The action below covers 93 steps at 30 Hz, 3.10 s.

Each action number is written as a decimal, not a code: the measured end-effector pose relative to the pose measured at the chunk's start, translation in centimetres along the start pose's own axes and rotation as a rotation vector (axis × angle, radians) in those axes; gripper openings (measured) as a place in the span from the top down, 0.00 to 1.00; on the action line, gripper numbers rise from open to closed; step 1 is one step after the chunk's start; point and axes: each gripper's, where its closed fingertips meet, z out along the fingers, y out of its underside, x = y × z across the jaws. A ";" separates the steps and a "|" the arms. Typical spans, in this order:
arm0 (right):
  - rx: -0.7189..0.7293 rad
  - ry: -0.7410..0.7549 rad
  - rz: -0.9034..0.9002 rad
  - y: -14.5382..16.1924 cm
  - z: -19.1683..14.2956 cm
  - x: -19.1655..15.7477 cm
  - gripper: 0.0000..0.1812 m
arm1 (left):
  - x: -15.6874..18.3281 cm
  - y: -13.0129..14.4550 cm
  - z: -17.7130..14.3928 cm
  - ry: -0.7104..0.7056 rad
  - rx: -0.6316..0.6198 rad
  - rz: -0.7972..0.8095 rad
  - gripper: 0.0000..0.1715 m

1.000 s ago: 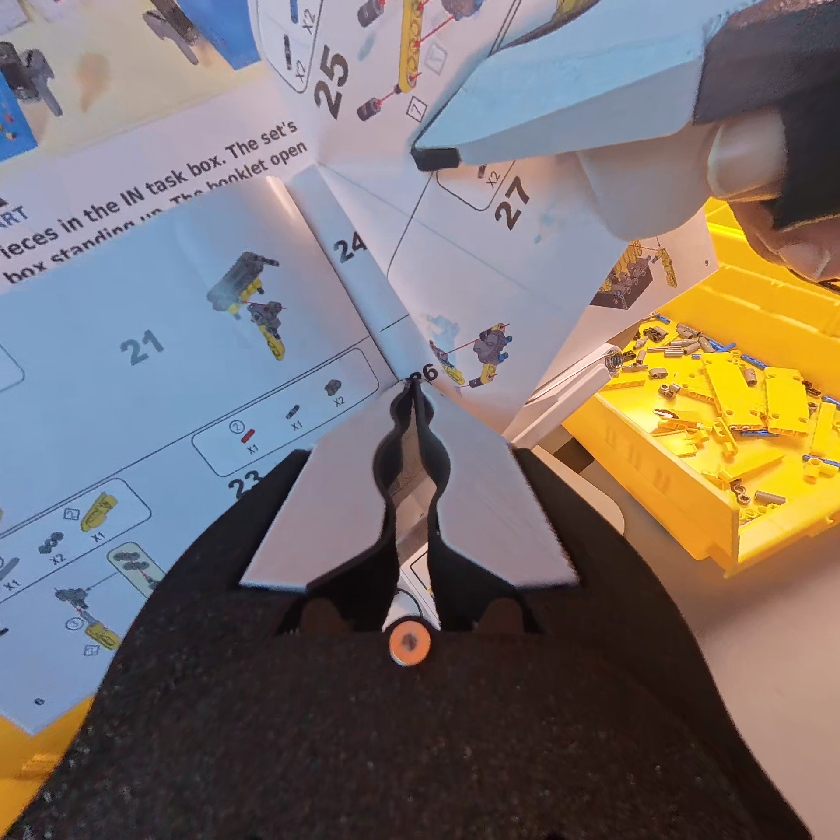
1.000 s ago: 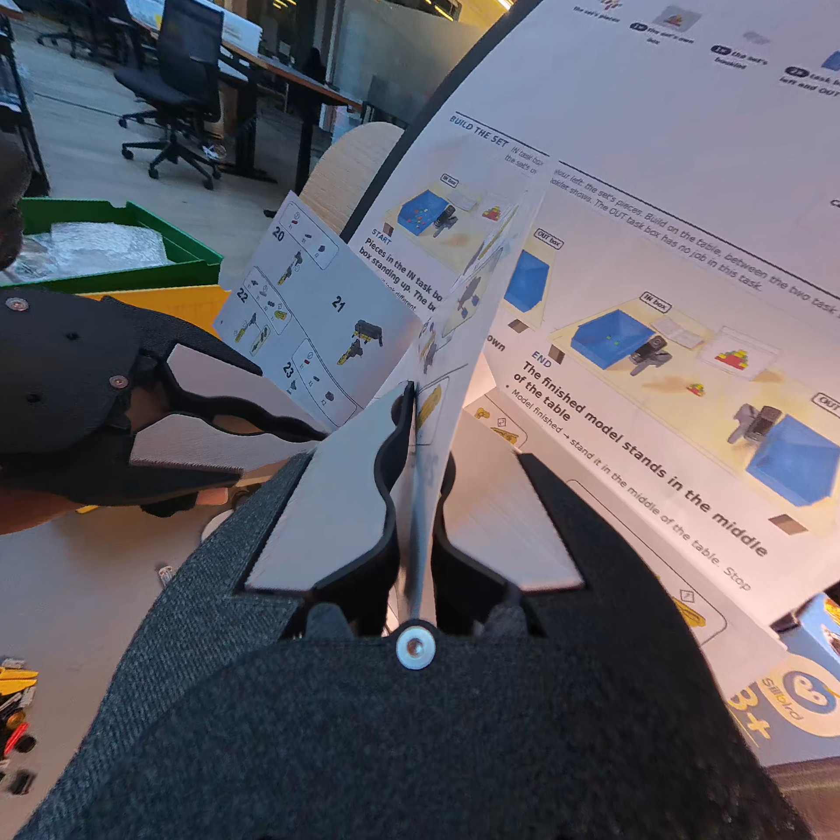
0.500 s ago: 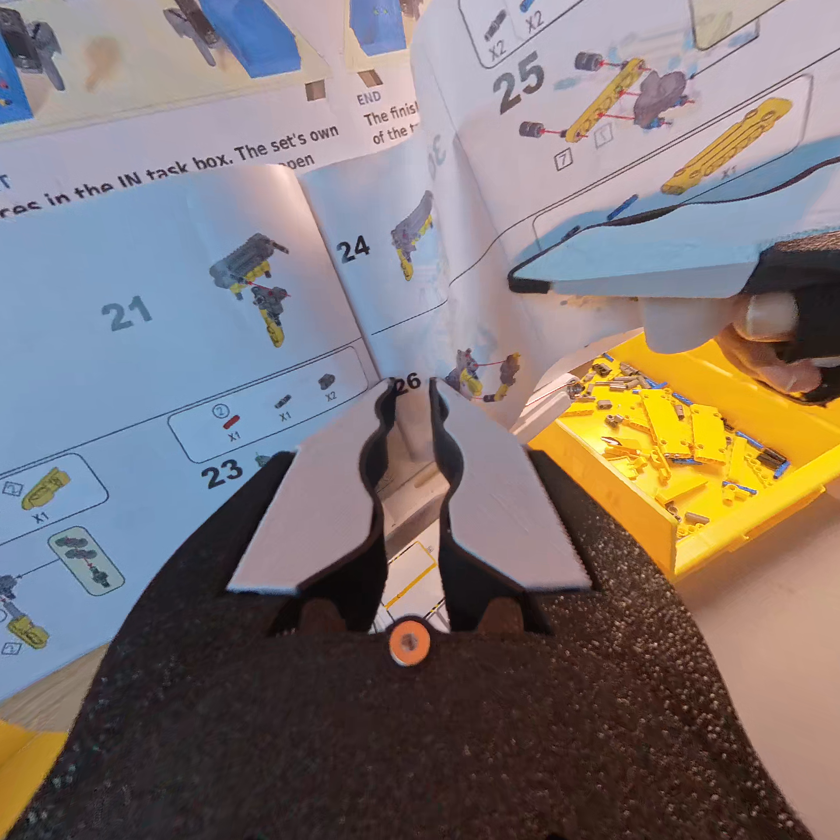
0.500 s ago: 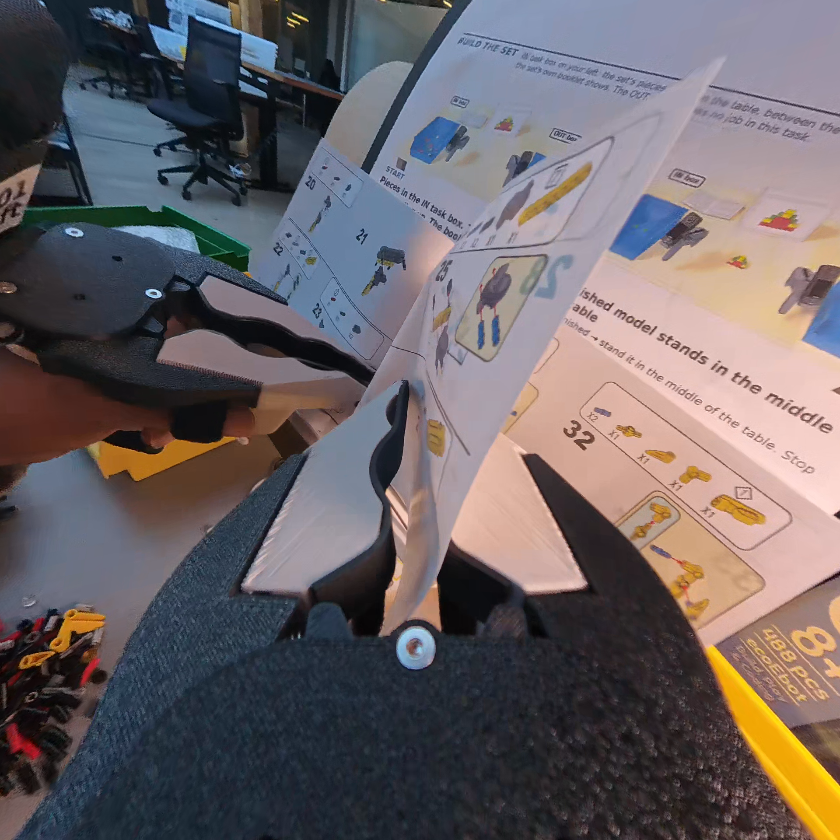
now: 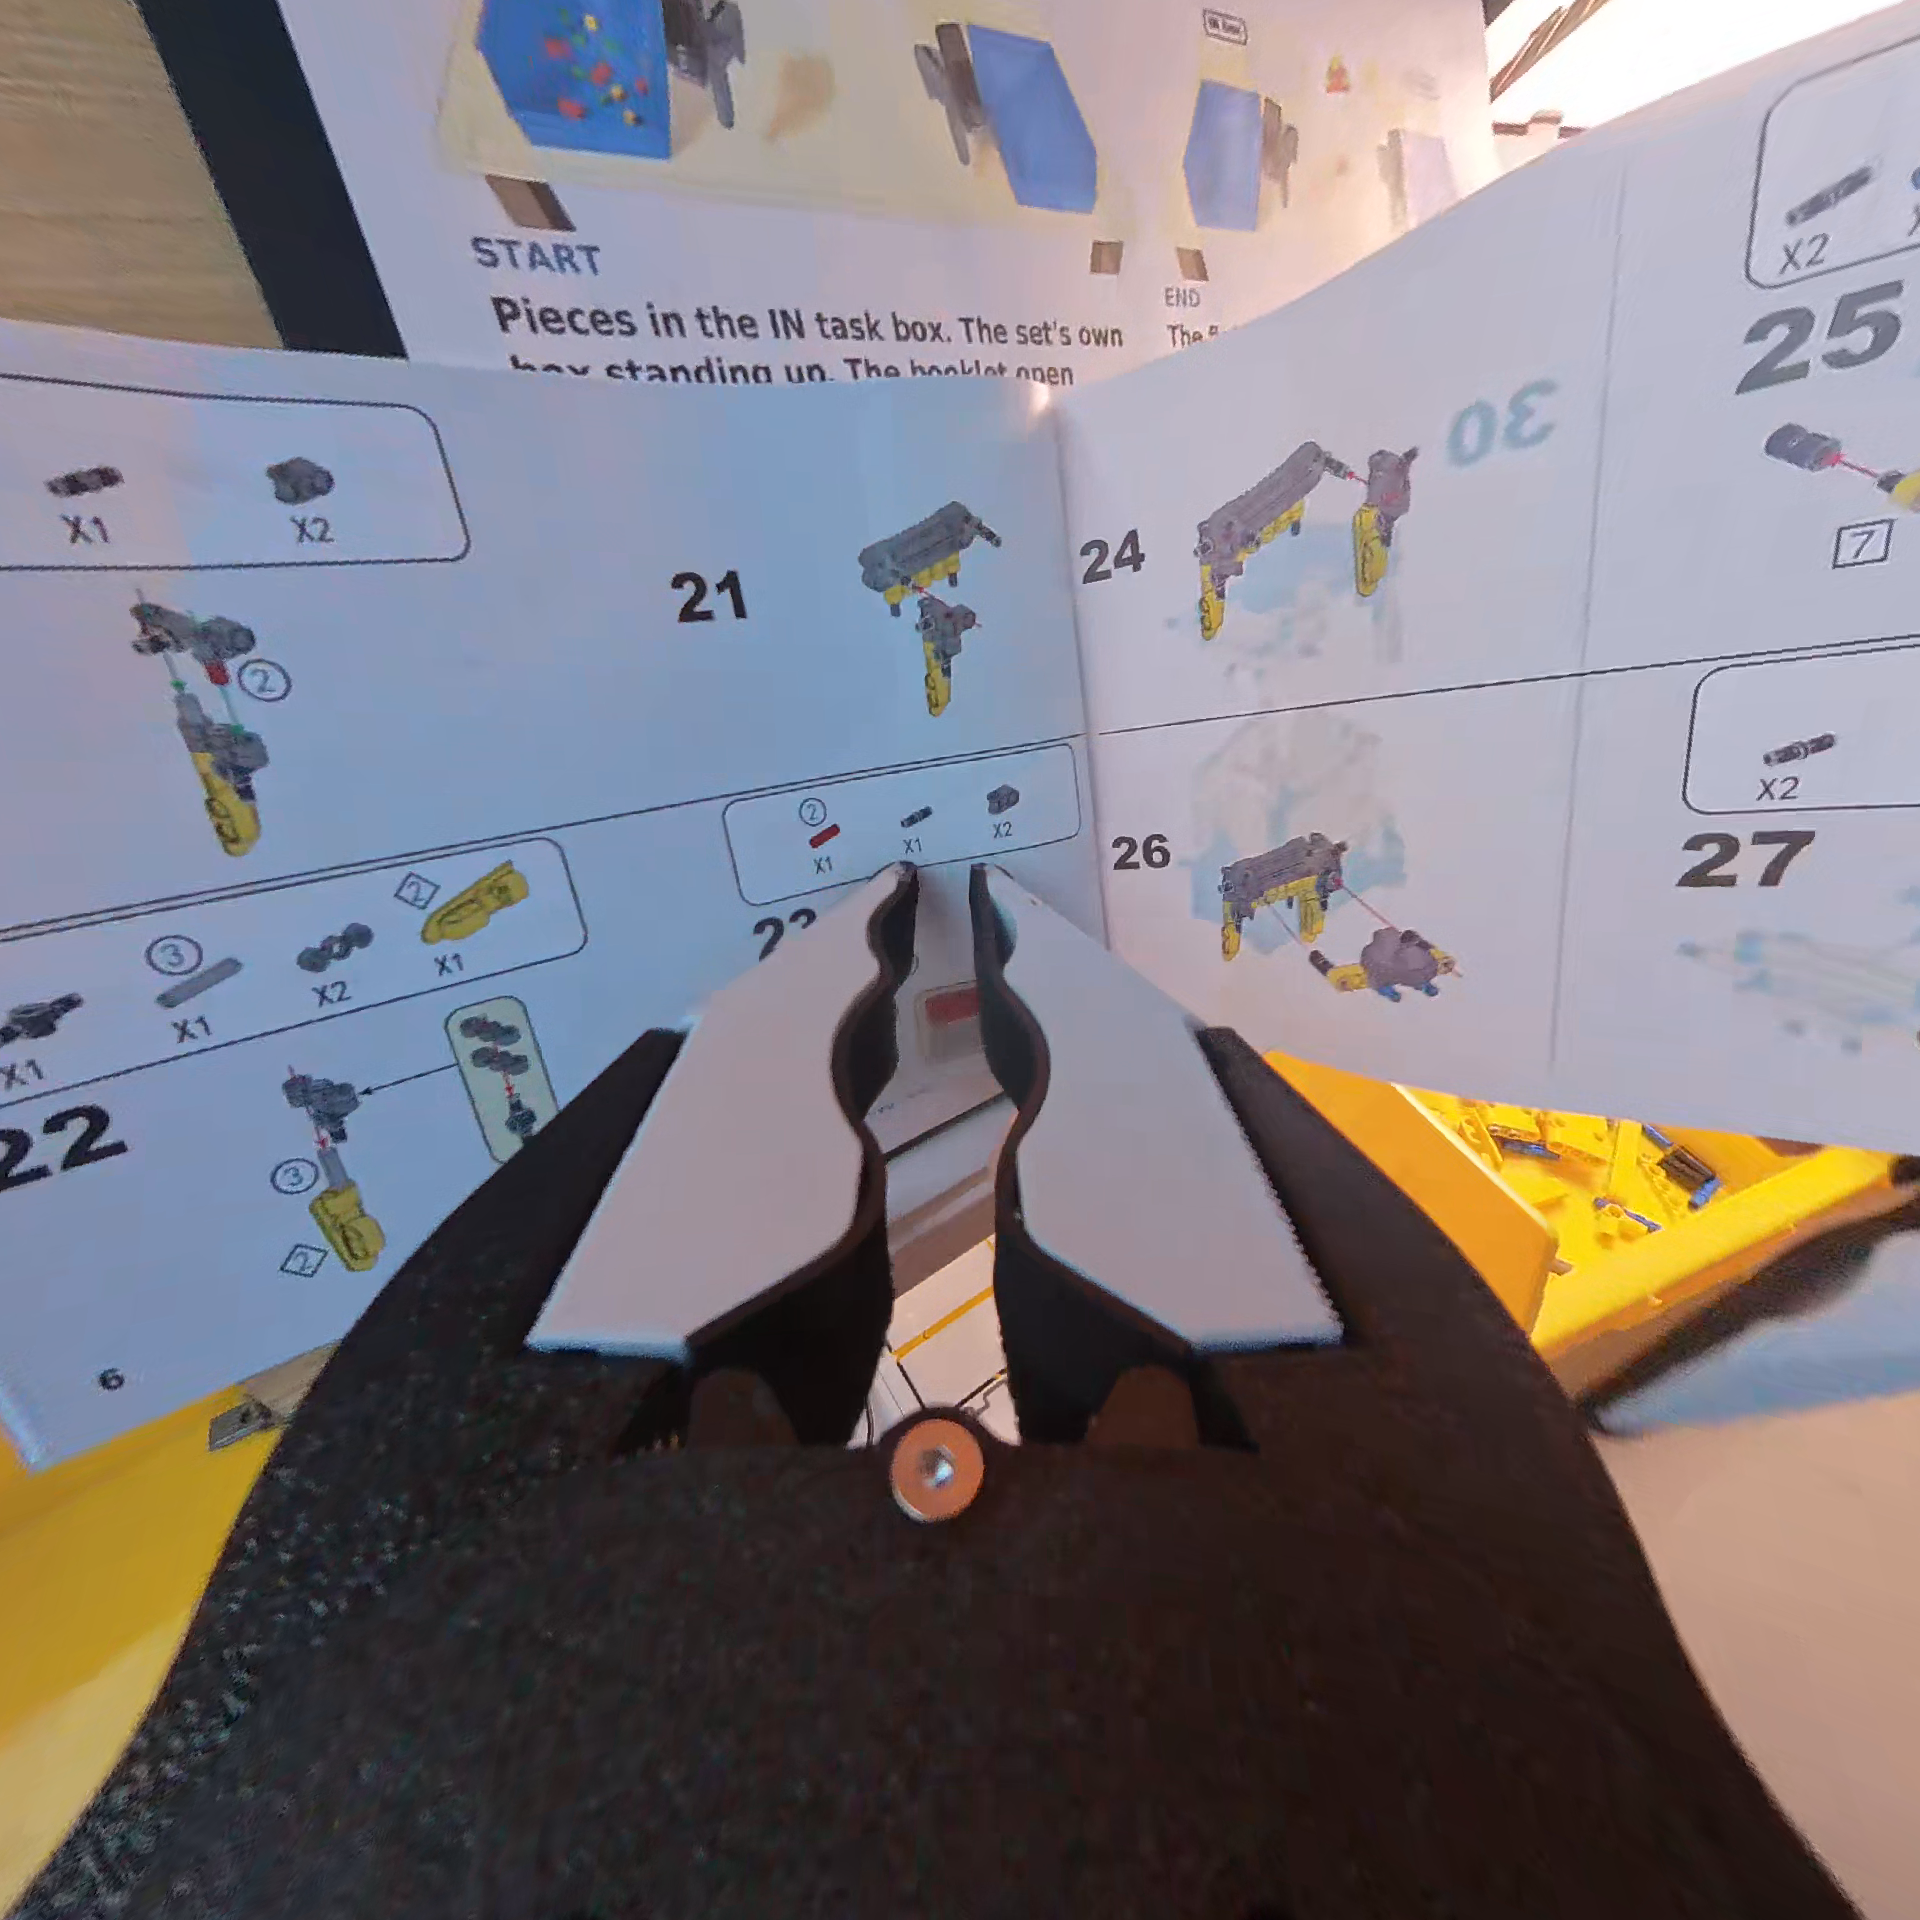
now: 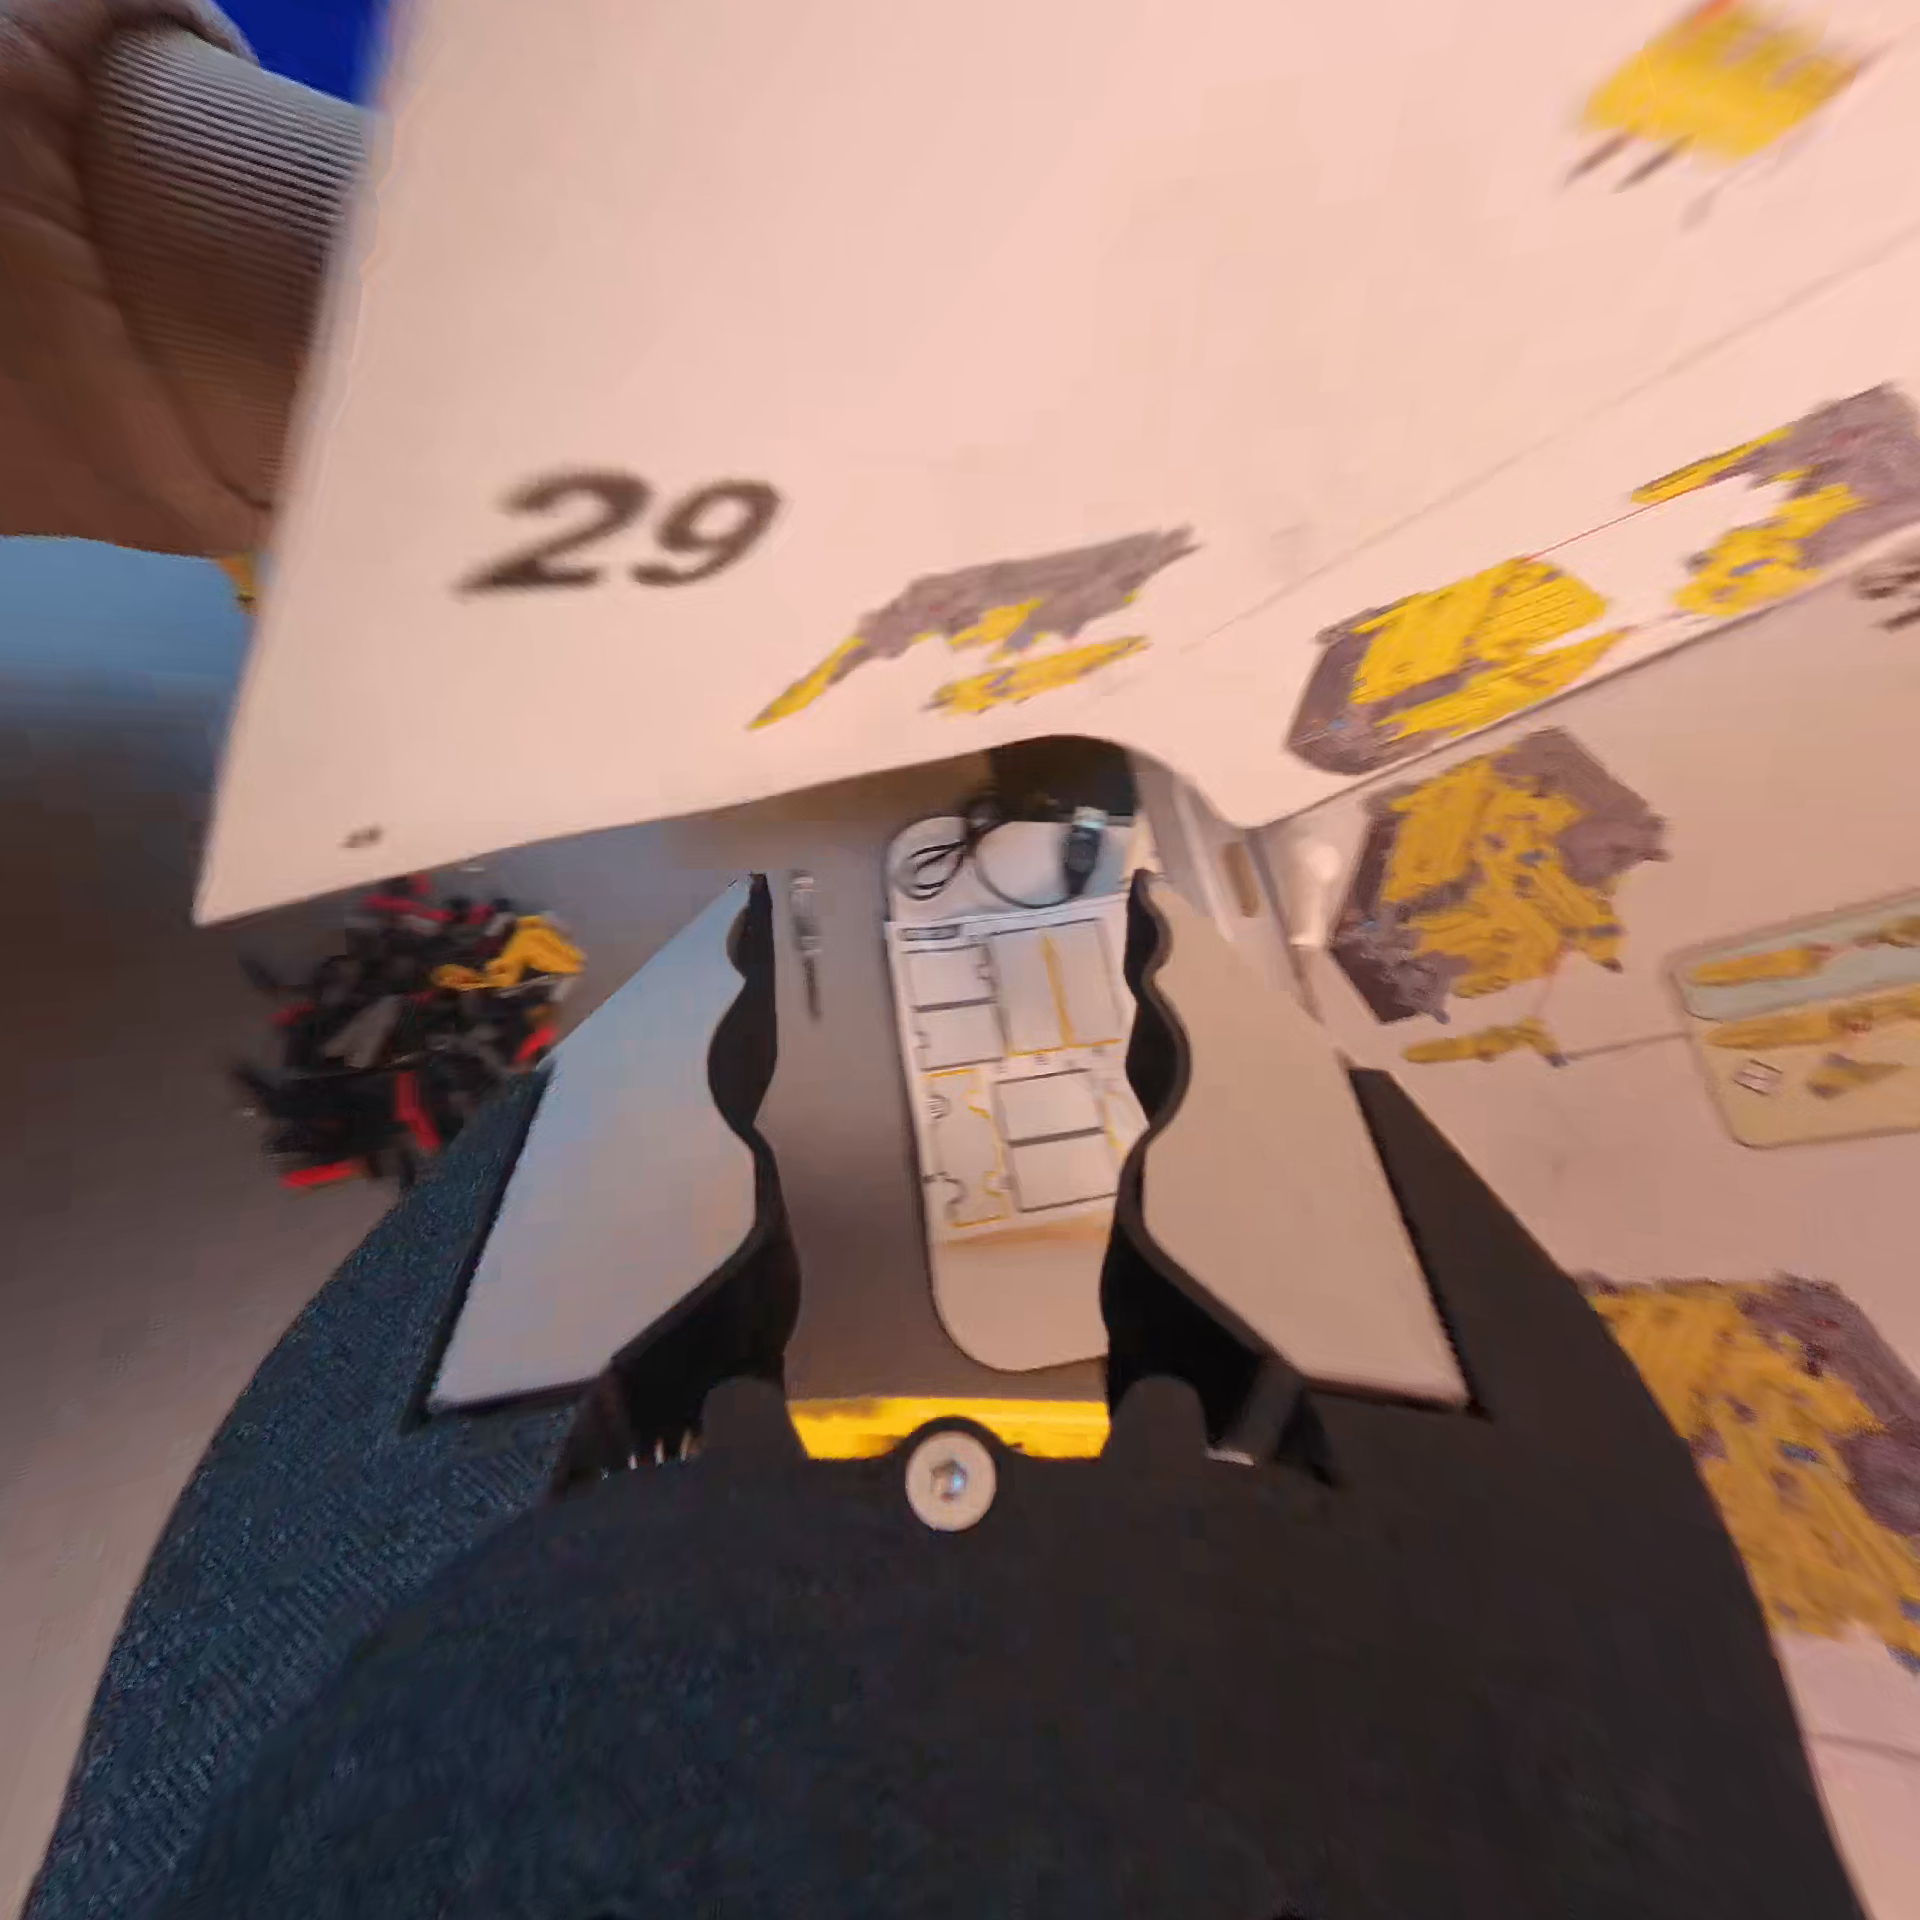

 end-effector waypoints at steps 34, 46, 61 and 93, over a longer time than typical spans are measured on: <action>0.235 0.740 0.707 8.4 -11.6 5.3 0.68 | -0.8 1.0 -0.1 -0.044 -0.027 0.027 1.00; 0.192 0.929 0.127 -5.6 -5.8 4.2 0.80 | -0.7 1.2 -0.4 -0.068 -0.031 0.078 1.00; -0.035 1.029 0.267 6.8 -11.6 13.1 0.76 | 4.8 -1.0 -0.2 -0.001 0.033 0.316 0.99; -0.037 0.953 0.301 6.6 -7.6 10.5 0.84 | -7.0 3.7 -5.0 -0.226 -0.144 0.109 1.00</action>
